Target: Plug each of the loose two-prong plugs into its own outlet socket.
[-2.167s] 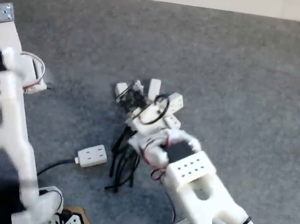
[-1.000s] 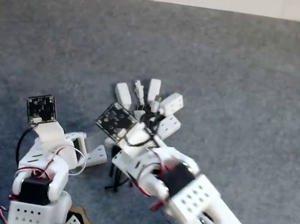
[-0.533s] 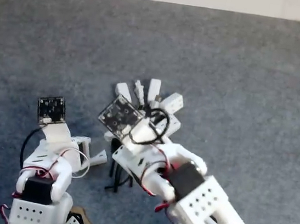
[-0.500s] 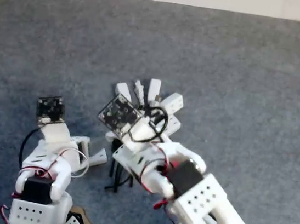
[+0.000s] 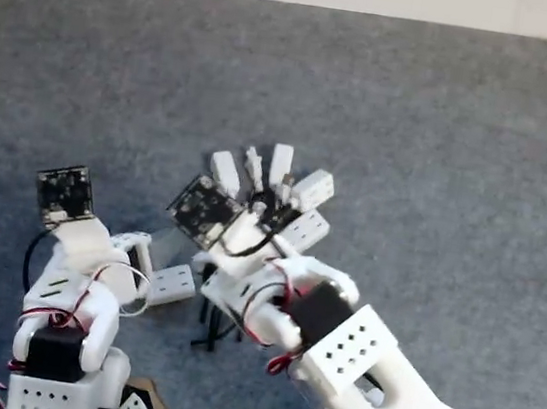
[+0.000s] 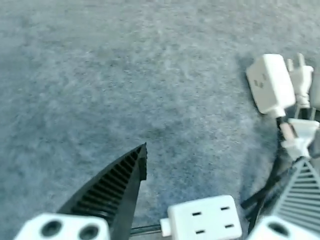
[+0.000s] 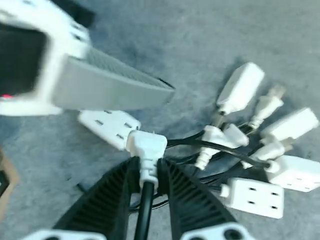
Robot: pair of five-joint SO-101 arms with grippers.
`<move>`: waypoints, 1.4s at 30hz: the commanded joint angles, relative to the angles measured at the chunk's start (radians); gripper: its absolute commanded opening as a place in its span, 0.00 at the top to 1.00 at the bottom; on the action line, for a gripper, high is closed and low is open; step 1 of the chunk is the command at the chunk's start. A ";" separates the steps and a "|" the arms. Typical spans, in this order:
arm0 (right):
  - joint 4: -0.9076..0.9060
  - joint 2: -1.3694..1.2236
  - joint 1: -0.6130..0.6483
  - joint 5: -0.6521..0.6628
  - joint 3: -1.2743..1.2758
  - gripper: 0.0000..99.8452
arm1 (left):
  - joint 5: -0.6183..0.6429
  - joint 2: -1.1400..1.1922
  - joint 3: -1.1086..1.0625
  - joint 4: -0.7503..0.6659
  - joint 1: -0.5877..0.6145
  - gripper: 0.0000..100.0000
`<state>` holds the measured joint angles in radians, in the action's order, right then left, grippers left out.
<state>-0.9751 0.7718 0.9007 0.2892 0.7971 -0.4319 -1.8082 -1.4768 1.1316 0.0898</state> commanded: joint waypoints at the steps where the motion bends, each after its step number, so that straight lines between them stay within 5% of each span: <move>1: -0.030 0.012 0.027 -0.029 -0.096 0.99 | 0.006 -0.002 -0.022 -0.003 -0.025 0.58; 14: -0.062 0.004 0.021 -0.028 -0.154 0.99 | 0.003 -0.007 -0.099 0.037 -0.127 0.58; 24: -0.064 0.002 -0.084 0.044 -0.082 0.99 | 0.002 0.104 0.216 0.035 0.229 0.58; 31: -0.035 -0.007 -0.081 0.052 -0.074 0.99 | 0.003 0.855 0.792 0.075 0.358 0.62; 39: -0.039 -0.300 -0.081 0.195 -0.266 0.99 | -0.133 1.831 1.765 0.543 0.519 0.62; 42: -0.039 -0.427 -0.081 0.302 -0.410 0.99 | -0.192 2.086 2.087 0.620 0.598 0.62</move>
<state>-1.0395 0.4235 0.8301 0.4964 0.5516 -0.5731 0.0038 0.2140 1.6717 0.6145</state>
